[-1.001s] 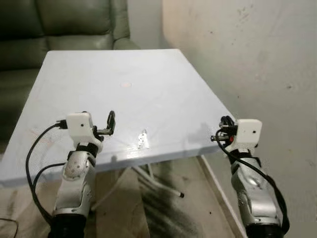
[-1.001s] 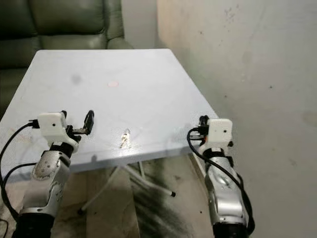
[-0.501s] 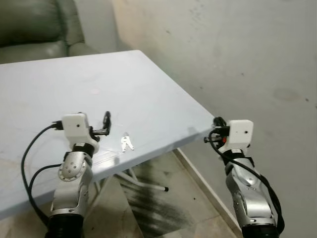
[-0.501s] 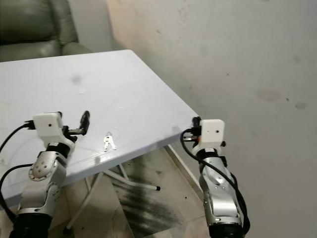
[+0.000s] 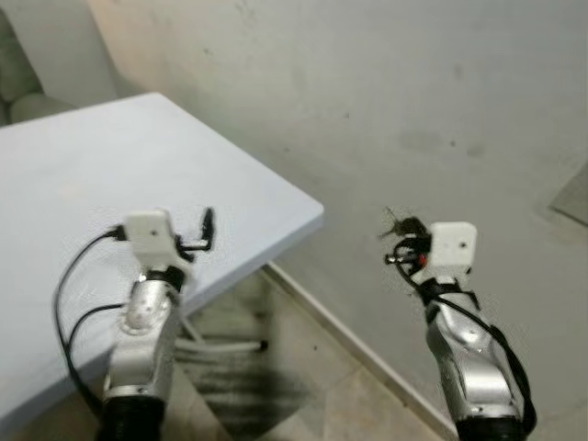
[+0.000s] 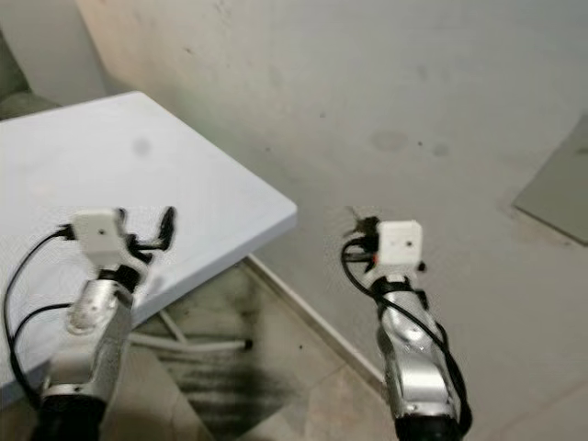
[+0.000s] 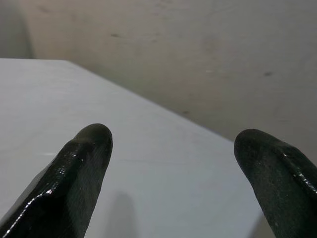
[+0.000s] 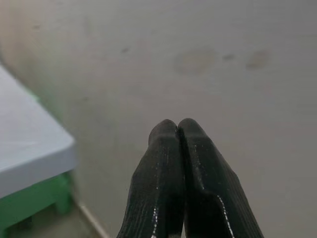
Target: Hang keys on a hook
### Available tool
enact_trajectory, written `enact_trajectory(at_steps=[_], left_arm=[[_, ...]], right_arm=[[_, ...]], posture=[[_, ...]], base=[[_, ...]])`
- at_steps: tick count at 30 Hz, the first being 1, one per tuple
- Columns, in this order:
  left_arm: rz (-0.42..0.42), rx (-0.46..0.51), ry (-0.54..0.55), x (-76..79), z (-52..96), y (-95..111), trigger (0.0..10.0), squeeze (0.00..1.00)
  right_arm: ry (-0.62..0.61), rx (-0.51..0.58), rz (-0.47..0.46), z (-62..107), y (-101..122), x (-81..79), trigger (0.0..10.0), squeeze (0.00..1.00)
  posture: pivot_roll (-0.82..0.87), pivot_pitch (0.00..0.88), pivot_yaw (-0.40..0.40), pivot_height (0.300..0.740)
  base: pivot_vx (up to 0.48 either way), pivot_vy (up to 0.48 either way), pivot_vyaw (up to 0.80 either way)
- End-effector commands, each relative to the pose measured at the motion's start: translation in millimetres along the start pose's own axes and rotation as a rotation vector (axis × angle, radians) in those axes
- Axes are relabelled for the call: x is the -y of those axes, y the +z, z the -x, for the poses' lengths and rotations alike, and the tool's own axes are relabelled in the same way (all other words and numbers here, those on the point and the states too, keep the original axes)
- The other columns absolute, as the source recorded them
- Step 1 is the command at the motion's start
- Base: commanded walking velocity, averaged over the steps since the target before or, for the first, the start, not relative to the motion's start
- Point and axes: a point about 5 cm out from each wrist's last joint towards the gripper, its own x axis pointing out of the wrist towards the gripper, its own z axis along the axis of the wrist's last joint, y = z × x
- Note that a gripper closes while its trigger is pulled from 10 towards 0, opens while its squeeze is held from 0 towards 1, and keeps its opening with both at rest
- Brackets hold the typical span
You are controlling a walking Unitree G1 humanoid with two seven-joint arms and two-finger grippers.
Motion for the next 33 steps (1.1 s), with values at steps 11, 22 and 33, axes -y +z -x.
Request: enact_trajectory(at_steps=[11,22,33], left_arm=[[-0.003,-0.013,-0.015,5.5,-0.2,2.0,10.0,0.0],[-0.013,-0.018,-0.02,6.2,-0.2,3.1,10.0,0.0],[-0.021,-0.034,-0.045,8.9,-1.6,2.7,10.0,0.0]], right_arm=[[-0.015,0.006,-0.007,-0.7,3.1,0.0,10.0,0.0],[-0.02,0.009,-0.011,-1.6,3.5,-0.7,10.0,0.0],[-0.045,0.011,-0.022,1.7,1.6,-1.6,10.0,0.0]], posture=[[0.02,0.041,-0.016,0.74],[0.02,0.043,-0.009,0.74],[0.01,0.046,0.023,0.74]], base=[[0.0,0.0,-0.77],[0.0,0.0,-0.77],[0.0,0.0,-0.77]])
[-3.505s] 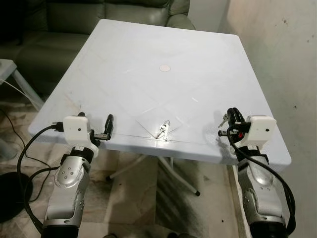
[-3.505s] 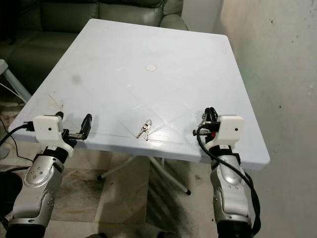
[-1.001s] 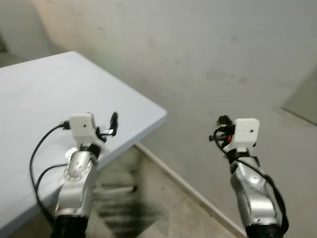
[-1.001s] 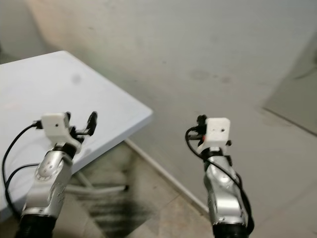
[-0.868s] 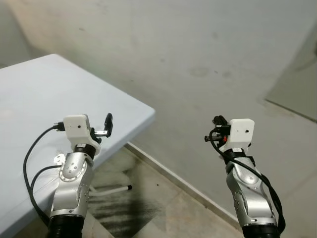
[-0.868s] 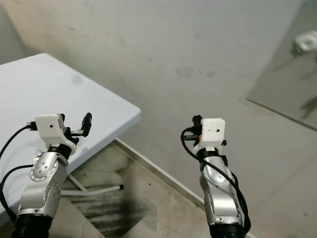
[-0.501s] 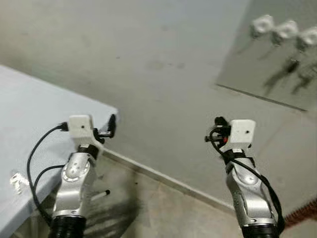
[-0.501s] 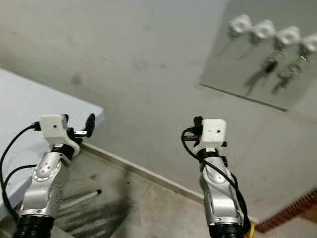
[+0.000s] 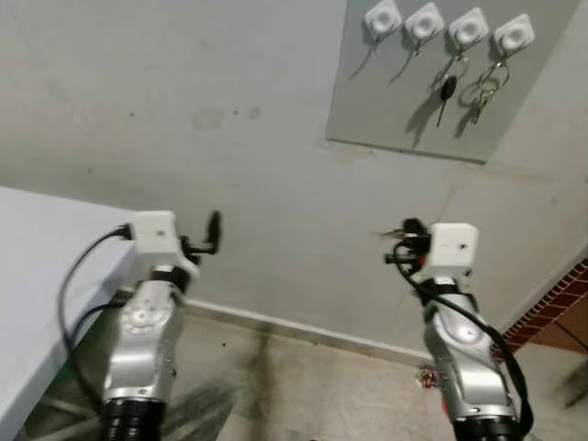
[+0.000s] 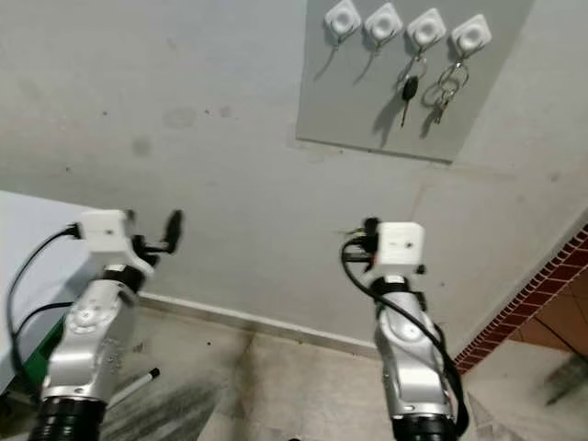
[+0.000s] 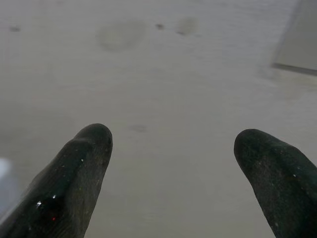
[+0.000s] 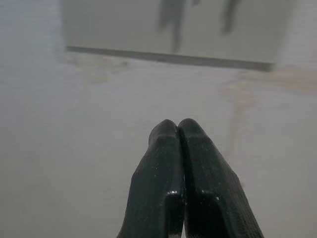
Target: Hang keys on a hook
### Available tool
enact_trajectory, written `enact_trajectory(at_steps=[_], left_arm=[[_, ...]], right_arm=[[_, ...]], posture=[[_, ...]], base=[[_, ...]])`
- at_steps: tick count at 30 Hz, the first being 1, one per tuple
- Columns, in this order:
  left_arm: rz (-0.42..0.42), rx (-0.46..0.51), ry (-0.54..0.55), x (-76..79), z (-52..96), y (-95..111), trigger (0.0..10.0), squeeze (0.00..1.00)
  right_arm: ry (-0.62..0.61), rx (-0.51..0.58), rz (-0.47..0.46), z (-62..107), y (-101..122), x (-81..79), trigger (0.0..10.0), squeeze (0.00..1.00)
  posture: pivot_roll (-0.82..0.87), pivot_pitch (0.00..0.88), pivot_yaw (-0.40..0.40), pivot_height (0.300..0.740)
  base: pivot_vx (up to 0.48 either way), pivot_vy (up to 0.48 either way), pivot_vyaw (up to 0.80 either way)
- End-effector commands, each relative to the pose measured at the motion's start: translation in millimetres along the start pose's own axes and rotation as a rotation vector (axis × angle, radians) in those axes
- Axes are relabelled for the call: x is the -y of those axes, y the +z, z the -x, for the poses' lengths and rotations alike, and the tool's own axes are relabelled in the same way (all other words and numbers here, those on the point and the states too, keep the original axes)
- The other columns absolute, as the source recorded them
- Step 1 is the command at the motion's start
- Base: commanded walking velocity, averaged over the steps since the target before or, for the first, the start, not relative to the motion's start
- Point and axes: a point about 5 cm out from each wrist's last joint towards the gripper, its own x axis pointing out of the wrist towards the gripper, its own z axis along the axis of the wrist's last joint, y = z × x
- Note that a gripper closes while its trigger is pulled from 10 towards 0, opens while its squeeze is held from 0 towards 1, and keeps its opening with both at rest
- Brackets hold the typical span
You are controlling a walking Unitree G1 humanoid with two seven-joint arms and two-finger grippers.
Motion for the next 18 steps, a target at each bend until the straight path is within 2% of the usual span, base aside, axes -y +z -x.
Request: enact_trajectory(at_steps=[1,5,13,18], left_arm=[[-0.012,-0.002,-0.007,-1.0,-0.7,2.4,10.0,0.0],[-0.008,-0.004,-0.019,2.4,-1.8,2.4,10.0,0.0],[-0.006,-0.016,-0.04,7.4,1.3,-1.1,10.0,0.0],[-0.018,-0.039,-0.056,7.1,4.5,-5.4,10.0,0.0]], right_arm=[[-0.005,0.017,-0.004,1.1,2.8,-0.5,10.0,0.0],[-0.018,0.029,-0.016,3.0,3.1,1.7,10.0,0.0],[-0.036,0.031,0.009,4.9,3.2,2.6,10.0,0.0],[-0.088,-0.012,0.006,4.9,0.4,7.9,10.0,0.0]], posture=[[0.01,0.045,0.029,0.74],[0.0,0.046,0.033,0.74],[-0.01,0.046,0.031,0.74],[-0.01,0.042,0.019,0.74]], base=[[0.0,0.0,-0.6],[0.0,0.0,-0.53],[0.0,0.0,0.0],[0.0,0.0,0.0]])
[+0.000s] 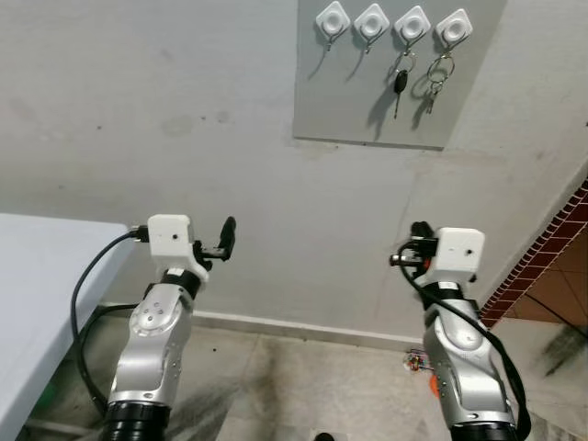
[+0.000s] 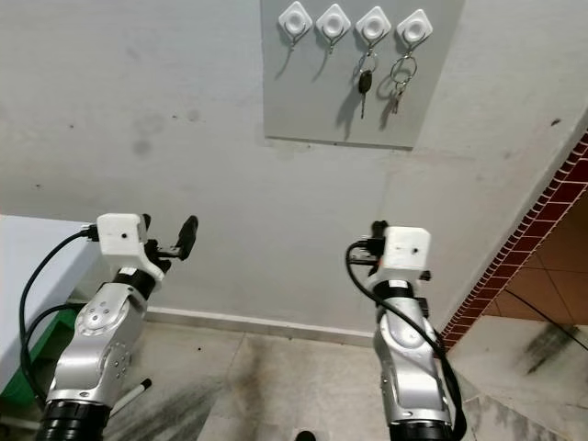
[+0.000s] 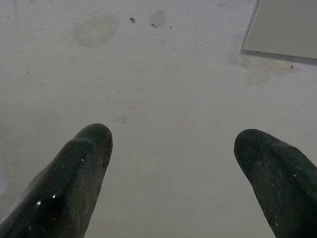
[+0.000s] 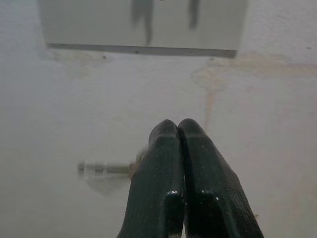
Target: Hang keys on a hook
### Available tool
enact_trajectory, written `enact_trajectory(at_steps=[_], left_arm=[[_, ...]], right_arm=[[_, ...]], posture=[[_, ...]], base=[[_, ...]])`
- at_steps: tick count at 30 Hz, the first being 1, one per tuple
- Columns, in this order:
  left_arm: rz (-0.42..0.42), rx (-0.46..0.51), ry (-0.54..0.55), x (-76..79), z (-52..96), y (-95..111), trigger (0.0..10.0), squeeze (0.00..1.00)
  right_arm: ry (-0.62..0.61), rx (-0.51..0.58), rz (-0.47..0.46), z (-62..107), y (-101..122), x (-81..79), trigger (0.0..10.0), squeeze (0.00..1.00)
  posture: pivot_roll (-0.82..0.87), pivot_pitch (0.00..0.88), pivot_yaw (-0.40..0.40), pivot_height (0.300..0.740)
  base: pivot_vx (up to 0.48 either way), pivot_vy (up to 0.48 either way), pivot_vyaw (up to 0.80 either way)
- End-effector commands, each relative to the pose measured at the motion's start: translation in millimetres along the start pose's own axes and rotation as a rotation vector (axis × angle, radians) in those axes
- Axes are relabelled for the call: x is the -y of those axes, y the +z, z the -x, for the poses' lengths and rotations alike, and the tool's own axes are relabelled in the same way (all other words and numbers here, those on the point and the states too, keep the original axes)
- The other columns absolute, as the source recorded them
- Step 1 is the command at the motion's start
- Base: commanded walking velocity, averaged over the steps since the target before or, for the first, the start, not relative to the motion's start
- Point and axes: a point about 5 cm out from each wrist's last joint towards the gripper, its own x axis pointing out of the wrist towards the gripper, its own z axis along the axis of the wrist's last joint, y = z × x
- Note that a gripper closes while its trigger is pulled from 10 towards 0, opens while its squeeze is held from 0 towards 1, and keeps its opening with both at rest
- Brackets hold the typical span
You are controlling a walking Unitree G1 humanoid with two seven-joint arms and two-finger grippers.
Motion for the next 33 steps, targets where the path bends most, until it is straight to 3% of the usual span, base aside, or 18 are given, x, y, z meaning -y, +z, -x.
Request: enact_trajectory(at_steps=[1,21,25,30,33], left_arm=[[-0.009,0.001,-0.024,3.4,-0.2,3,10.0,0.0],[0.022,-0.011,-0.071,9.3,6.1,0,10.0,0.0],[-0.01,-0.023,-0.061,8.8,8.2,-2,10.0,0.0],[-0.01,-0.05,-0.077,1.5,10.4,-7,10.0,0.0],[-0.005,-0.054,-0.074,0.1,10.1,-7,10.0,0.0]], right_arm=[[-0.042,0.003,0.0,-1.0,6,7.2,10.0,0.0],[0.019,-0.001,-0.007,9.4,4,0.8,10.0,0.0],[0.029,0.02,-0.017,10.7,6,0.4,10.0,0.0],[-0.037,0.015,-0.12,11.9,6,13.3,10.0,0.0],[-0.033,0.014,-0.107,12.3,6,13.8,10.0,0.0]], posture=[[-0.01,0.042,0.019,0.74],[-0.02,0.036,0.012,0.74],[-0.02,0.036,0.013,0.74],[-0.02,0.047,0.018,0.74],[-0.02,0.047,0.018,0.74]], base=[[0.0,0.0,0.0],[0.0,0.0,0.0],[0.0,0.0,0.0],[0.0,0.0,0.0],[0.0,0.0,0.0]])
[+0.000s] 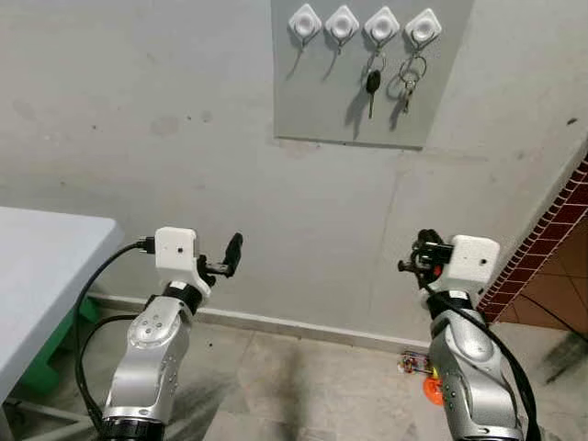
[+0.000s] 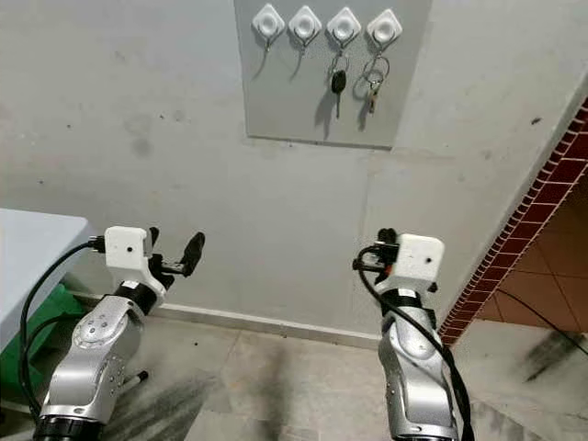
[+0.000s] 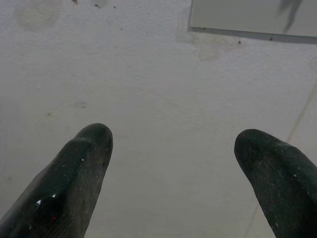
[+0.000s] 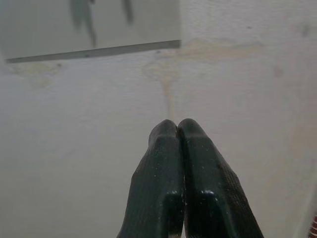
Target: Hang keys on a hook
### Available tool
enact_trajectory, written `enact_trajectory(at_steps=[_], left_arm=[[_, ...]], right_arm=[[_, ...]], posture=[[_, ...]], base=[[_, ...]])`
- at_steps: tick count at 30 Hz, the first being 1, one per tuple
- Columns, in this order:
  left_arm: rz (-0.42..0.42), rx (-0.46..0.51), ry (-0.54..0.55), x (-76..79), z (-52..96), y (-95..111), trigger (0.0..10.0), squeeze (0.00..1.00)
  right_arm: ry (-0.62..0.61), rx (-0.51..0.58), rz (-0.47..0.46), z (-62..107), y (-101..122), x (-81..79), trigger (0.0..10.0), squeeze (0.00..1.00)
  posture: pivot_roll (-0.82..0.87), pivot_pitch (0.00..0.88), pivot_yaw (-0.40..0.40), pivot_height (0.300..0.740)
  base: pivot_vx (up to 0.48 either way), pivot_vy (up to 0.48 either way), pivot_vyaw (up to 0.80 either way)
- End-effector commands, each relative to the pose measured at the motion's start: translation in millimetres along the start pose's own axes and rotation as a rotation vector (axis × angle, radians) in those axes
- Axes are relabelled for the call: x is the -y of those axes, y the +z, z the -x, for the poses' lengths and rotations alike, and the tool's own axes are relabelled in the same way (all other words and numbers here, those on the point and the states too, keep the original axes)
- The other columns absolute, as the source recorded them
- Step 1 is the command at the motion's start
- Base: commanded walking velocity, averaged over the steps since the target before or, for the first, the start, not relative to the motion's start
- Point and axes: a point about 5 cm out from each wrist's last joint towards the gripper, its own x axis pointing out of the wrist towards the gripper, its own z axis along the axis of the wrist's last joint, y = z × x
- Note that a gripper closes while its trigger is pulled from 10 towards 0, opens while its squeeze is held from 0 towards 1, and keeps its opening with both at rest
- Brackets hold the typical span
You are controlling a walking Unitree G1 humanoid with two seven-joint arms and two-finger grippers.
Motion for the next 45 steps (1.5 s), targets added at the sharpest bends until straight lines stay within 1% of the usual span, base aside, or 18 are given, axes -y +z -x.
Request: enact_trajectory(at_steps=[1,3,6,10,11,14,15,18,21,25,31,34,45], left_arm=[[-0.015,-0.01,0.006,-3.9,0.1,1,10.0,0.0],[-0.04,-0.009,-0.003,-0.6,-0.6,1,10.0,0.0],[-0.05,-0.004,-0.015,3.6,-1.2,2,10.0,0.0],[-0.052,0.009,-0.037,8.7,-2.0,4,10.0,0.0],[-0.037,0.007,-0.035,9.1,-2.4,3,10.0,0.0],[-0.04,0.011,-0.026,8.2,-3.0,4,10.0,0.0],[-0.023,0.012,-0.017,6.6,-3.2,4,10.0,0.0],[-0.018,0.015,-0.014,5.3,-3.5,5,10.0,0.0],[-0.026,0.015,-0.01,5.1,-3.4,5,10.0,0.0],[0.007,0.015,-0.005,4.5,-4.2,5,10.0,0.0],[0.006,0.014,-0.005,4.1,-4.2,6,10.0,0.0],[0.025,0.019,-0.013,4.8,-4.4,7,10.0,0.0],[0.038,0.02,-0.01,5.3,-4.0,7,10.0,0.0]], right_arm=[[0.009,0.017,0.003,0.6,6,-0.7,10.0,0.0],[0.029,0.02,0.038,1.4,5,-2.7,10.0,0.0],[0.043,0.022,0.05,1.4,5,-5.1,10.0,0.0],[0.059,0.022,0.054,0.9,5,-9.6,10.0,0.0],[0.064,0.024,0.059,0.6,5,-10.7,10.0,0.0],[0.068,0.023,0.055,0.4,5,-11.6,10.0,0.0],[0.071,0.023,0.058,0.4,6,-12.0,10.0,0.0],[0.074,0.022,0.06,0.2,5,-11.9,10.0,0.0],[0.075,0.021,0.057,-0.6,6,-11.4,10.0,0.0],[0.085,0.026,0.052,-1.9,7,-12.9,10.0,0.0],[0.097,0.028,0.051,-1.2,8,-15.7,10.0,0.0],[0.101,0.027,0.052,-0.7,8,-16.1,10.0,0.0],[0.106,0.027,0.046,0.4,7,-16.3,10.0,0.0]], posture=[[-0.03,0.057,0.02,0.74],[-0.03,0.058,0.022,0.74],[-0.03,0.061,0.023,0.74],[-0.03,0.061,0.021,0.74],[-0.03,0.061,0.021,0.74],[-0.02,0.061,0.019,0.74],[-0.02,0.063,0.017,0.74],[-0.02,0.065,0.015,0.74],[-0.02,0.065,0.014,0.74],[-0.02,0.065,0.013,0.74],[-0.02,0.068,0.013,0.74],[-0.02,0.068,0.013,0.74],[-0.02,0.069,0.013,0.74]], base=[[0.0,0.0,0.0],[0.0,0.0,0.0],[0.0,0.0,0.0],[0.0,0.0,0.0],[0.0,0.0,0.0],[0.0,0.0,0.0],[0.0,0.0,0.0],[0.0,0.0,0.0],[0.0,0.0,0.0],[0.0,0.0,0.0],[0.0,0.0,0.0],[0.0,0.0,0.0],[0.305,0.0,0.0]])
